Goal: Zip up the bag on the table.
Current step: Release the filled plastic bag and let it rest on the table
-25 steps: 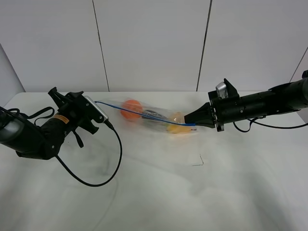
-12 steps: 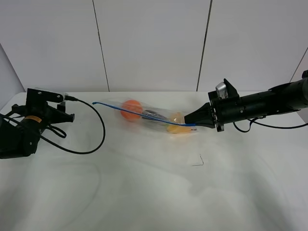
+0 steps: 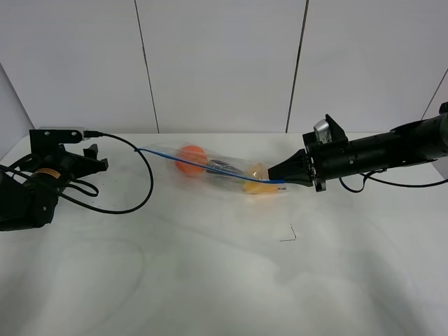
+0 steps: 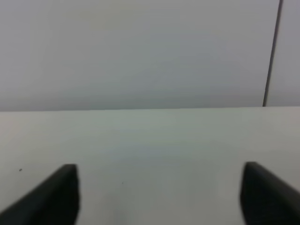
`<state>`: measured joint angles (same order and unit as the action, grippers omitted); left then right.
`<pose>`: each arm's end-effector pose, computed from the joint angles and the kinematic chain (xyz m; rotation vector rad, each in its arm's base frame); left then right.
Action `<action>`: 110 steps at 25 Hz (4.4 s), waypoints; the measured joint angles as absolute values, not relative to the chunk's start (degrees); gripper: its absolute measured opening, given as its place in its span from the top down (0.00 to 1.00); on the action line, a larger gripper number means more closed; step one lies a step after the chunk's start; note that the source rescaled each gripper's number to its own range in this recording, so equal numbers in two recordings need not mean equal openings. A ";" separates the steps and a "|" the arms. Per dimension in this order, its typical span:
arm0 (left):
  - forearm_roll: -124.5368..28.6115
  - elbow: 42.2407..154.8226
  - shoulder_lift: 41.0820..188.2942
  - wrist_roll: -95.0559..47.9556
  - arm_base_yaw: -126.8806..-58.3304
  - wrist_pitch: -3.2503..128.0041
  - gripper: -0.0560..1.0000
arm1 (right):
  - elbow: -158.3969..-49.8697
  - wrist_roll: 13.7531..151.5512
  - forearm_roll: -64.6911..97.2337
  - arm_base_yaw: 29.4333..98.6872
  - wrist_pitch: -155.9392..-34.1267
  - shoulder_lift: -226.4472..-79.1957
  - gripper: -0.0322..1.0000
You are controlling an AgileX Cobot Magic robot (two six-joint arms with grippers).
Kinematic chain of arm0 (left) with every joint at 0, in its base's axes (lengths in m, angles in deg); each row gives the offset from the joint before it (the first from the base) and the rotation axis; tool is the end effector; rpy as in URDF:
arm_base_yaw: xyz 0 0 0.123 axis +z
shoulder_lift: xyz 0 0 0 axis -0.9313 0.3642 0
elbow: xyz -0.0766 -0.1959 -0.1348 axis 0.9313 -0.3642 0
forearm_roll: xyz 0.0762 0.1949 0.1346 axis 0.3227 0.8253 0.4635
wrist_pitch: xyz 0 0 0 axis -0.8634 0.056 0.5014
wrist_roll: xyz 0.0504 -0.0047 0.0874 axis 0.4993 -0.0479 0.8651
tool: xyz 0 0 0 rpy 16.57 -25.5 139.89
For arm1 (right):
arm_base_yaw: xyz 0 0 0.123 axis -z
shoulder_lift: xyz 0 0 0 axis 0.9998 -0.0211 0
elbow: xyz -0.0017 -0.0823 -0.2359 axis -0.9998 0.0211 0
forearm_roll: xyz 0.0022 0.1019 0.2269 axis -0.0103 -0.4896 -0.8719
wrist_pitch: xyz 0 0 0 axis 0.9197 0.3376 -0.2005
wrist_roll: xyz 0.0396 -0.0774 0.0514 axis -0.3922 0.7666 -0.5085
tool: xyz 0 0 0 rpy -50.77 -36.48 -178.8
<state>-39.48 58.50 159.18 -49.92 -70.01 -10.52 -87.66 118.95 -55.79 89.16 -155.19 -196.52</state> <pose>0.3427 0.0001 0.0858 0.0418 1.6436 0.1274 0.3398 0.0908 0.1184 -0.1439 2.4371 1.6226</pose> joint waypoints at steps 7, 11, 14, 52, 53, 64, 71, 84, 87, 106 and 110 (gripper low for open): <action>-39.54 59.18 155.85 -50.60 -70.01 8.30 0.00 | -87.66 118.91 -55.79 89.16 -155.19 -196.52 0.96; -39.22 64.21 149.46 -49.50 -70.01 25.36 0.00 | -87.66 118.91 -55.79 89.16 -155.19 -196.52 0.96; -38.95 70.53 145.94 -48.56 -70.01 42.02 0.00 | -87.66 118.91 -55.79 89.16 -155.19 -196.52 0.96; -31.49 92.18 123.25 -59.71 -70.01 125.15 0.00 | -87.66 118.91 -55.72 89.16 -155.19 -196.52 0.96; -31.55 89.83 120.33 -59.71 -70.01 125.15 0.00 | -87.66 118.91 -55.65 89.16 -155.19 -196.52 0.96; -31.74 60.70 89.40 -59.60 -70.01 125.09 0.00 | -87.66 118.71 -54.26 89.16 -155.19 -196.52 0.96; -31.74 47.85 72.51 -59.55 -70.01 119.68 0.00 | -87.66 118.71 -54.05 89.16 -155.19 -196.52 0.96; -31.63 47.28 66.08 -59.55 -70.01 118.64 0.00 | -87.66 118.71 -53.58 89.16 -155.19 -196.52 0.96; -31.63 47.28 66.08 -59.55 -70.01 118.64 0.00 | -87.66 118.71 -53.58 89.16 -155.19 -196.52 0.96; -31.62 47.28 45.04 -59.46 -70.01 118.70 0.00 | -87.66 118.71 -53.58 89.16 -155.19 -196.52 0.96; -31.62 47.28 41.56 -59.39 -70.01 118.70 0.00 | -87.66 118.71 -53.30 89.16 -155.19 -196.52 0.96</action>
<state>-31.62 47.28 41.56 -59.39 -70.01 118.70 -87.66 118.71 -53.30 89.16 -155.19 -196.52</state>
